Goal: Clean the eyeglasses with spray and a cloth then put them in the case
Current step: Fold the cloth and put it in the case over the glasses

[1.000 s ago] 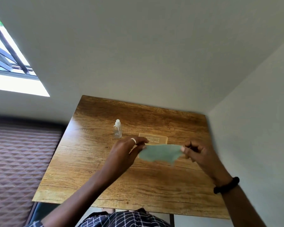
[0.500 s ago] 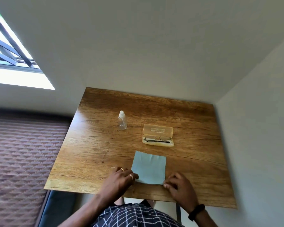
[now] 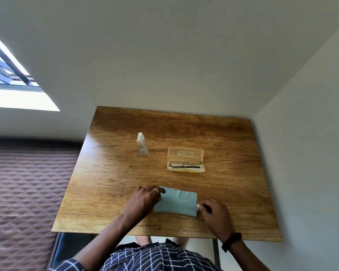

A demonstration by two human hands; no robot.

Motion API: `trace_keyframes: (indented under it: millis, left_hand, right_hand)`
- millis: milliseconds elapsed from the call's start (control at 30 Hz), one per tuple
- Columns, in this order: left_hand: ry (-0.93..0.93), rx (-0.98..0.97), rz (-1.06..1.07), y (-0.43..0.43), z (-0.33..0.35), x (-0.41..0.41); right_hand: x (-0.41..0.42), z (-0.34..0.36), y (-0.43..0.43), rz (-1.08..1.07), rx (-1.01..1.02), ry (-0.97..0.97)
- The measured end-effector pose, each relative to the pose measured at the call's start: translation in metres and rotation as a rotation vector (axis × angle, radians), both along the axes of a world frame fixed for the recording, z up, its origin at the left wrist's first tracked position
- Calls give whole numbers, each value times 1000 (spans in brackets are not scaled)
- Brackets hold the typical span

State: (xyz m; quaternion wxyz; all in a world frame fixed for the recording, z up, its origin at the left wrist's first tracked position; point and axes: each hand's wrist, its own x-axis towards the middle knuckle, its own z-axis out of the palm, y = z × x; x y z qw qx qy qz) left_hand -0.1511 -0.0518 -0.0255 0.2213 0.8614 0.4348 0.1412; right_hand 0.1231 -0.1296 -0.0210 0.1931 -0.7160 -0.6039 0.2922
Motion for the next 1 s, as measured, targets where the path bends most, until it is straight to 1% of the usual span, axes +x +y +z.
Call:
trace_keyframes:
  millis: [200,400,600,733,833,900,1000]
  left_hand:
    - [-12,-19,8,35,-6,11]
    - [-26,-40,-47,45,-9,14]
    - [-36,-63,-42,50,-15,15]
    - [-5,-79,-21,52,-19,16]
    - [-16,-44,3,49,-22,13]
    - [-25,-19,-6,47,-23,11]
    - [-5,-11,-10,48,-22,7]
  right_hand:
    - [1,-4,28,-69,-75,-55]
    - [0,-4,35,-94,-108,-59]
    - [-2,-5,39,-170,-132,-86]
    - [-4,-1,41,-222,-123,-100]
    - [-6,1,40,-263,-70,-126]
    - [-11,2,35,-174,37,-193]
    - [-40,4,25,133,189,-244]
